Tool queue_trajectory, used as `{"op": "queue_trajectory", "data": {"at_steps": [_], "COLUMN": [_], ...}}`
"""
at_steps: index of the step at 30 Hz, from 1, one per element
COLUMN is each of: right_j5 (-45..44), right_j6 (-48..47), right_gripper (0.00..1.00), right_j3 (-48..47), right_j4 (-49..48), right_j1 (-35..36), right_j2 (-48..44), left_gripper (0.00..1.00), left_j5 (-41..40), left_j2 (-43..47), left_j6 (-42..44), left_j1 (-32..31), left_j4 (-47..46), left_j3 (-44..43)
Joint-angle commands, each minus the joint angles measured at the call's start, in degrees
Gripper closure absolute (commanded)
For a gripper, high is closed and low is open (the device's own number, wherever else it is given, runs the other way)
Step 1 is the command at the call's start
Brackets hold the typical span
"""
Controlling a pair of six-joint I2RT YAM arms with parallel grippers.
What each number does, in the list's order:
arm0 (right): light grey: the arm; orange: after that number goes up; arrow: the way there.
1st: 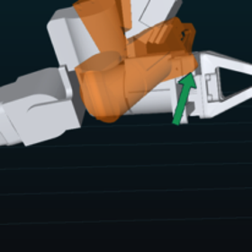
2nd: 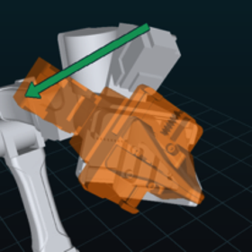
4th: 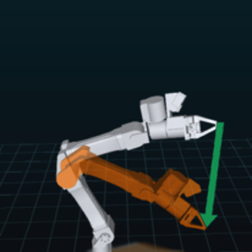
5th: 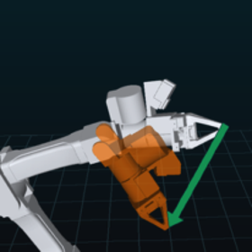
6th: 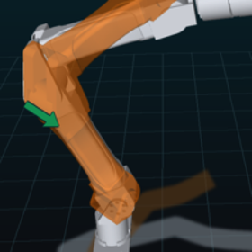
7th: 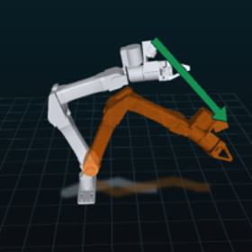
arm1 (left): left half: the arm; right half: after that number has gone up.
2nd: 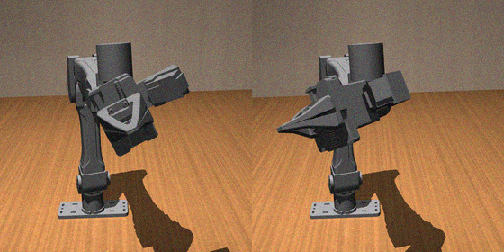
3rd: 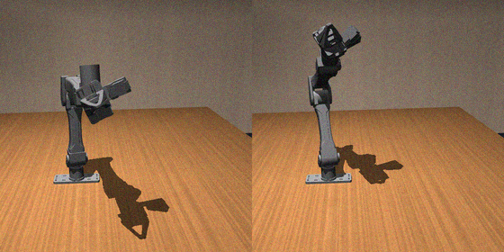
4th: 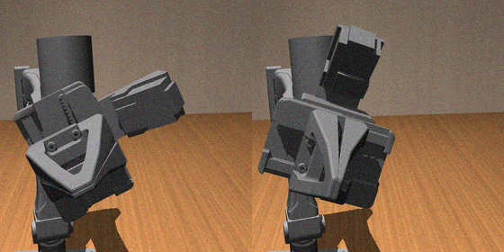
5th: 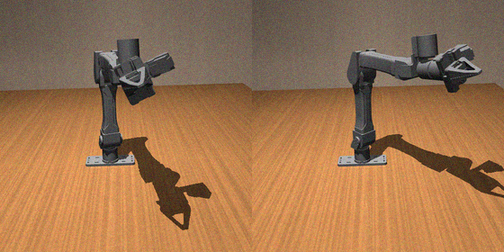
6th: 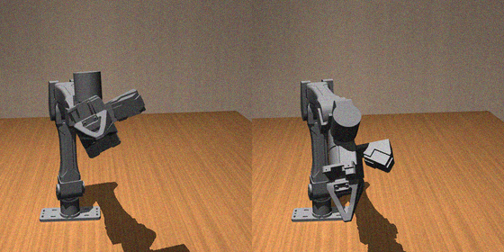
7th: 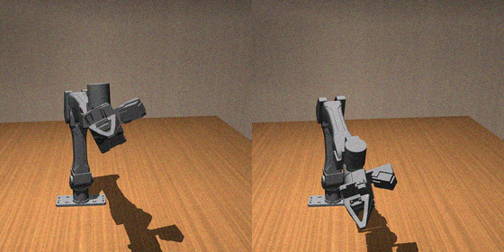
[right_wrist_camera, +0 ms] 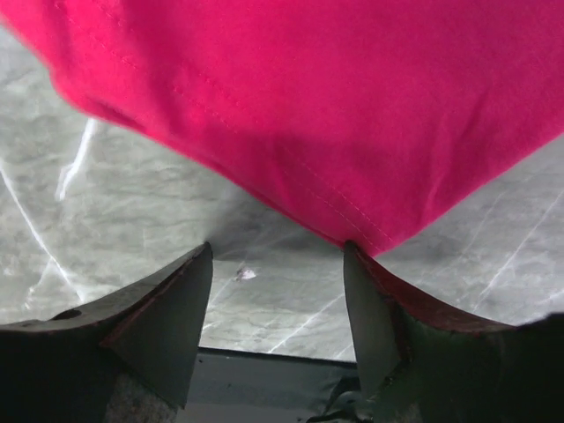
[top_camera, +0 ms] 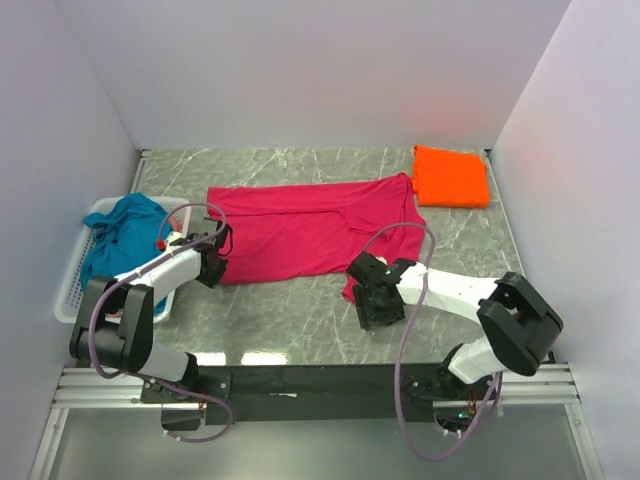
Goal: Fold and stack the t-shirts
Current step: Fold the tshirt
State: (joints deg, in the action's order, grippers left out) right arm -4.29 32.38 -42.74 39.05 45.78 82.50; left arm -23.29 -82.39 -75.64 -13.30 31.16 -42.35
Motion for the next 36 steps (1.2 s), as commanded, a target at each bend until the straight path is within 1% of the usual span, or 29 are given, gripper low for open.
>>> {"op": "queue_trajectory", "data": {"at_steps": [1,5,8,13,16,19,24,26,31,34,36], "right_j5": [-4.3,-4.6,-4.0,-2.4,-3.2,-3.3,-1.3,-0.4,3.2,4.1,4.0], "right_j6": [2.0,1.5,0.8,-1.5,-2.8,-4.7,-6.5,-6.3,-4.4,-2.4,-0.8], "right_gripper": [0.34,0.35,0.35,0.35,0.35,0.35,0.36,0.37,0.39,0.44,0.53], "right_j3": [-1.5,-3.0,-4.4,-5.7,-6.0,-5.0,-3.2,-3.1,0.2,2.3,3.3], "right_j4": [1.1,3.4,5.9,6.7,6.4,4.0,-0.6,-1.3,-1.6,-1.6,-0.7], "right_j1": [0.3,0.4,0.8,0.6,-0.7,-3.1,-5.6,-5.7,-5.6,-5.6,-5.6], "right_j2": [2.0,1.7,-1.2,-7.0,-6.4,-4.5,0.8,2.6,2.4,2.6,2.9], "left_gripper": [0.99,0.99,0.99,0.99,0.99,0.99,0.99,0.99,0.99,0.99,0.99], "left_j5": [0.4,-0.1,-0.1,0.4,1.1,0.6,0.6,0.9,1.4,1.3,1.1], "left_j2": [0.7,0.2,0.8,1.4,1.4,1.4,0.6,-0.1,-0.5,-0.4,0.0], "left_j6": [1.1,1.2,1.0,1.3,1.5,1.6,1.4,1.5,1.3,1.1,0.8], "left_j1": [0.2,0.1,0.2,0.2,0.2,0.2,0.2,0.2,0.2,0.2,0.2], "left_j4": [0.7,2.0,1.8,1.3,0.7,0.9,1.2,1.8,1.3,1.8,2.3], "left_j3": [-1.8,-2.5,-2.0,-1.5,-1.6,-1.8,-2.0,-2.6,-2.0,-1.9,-1.8]}}
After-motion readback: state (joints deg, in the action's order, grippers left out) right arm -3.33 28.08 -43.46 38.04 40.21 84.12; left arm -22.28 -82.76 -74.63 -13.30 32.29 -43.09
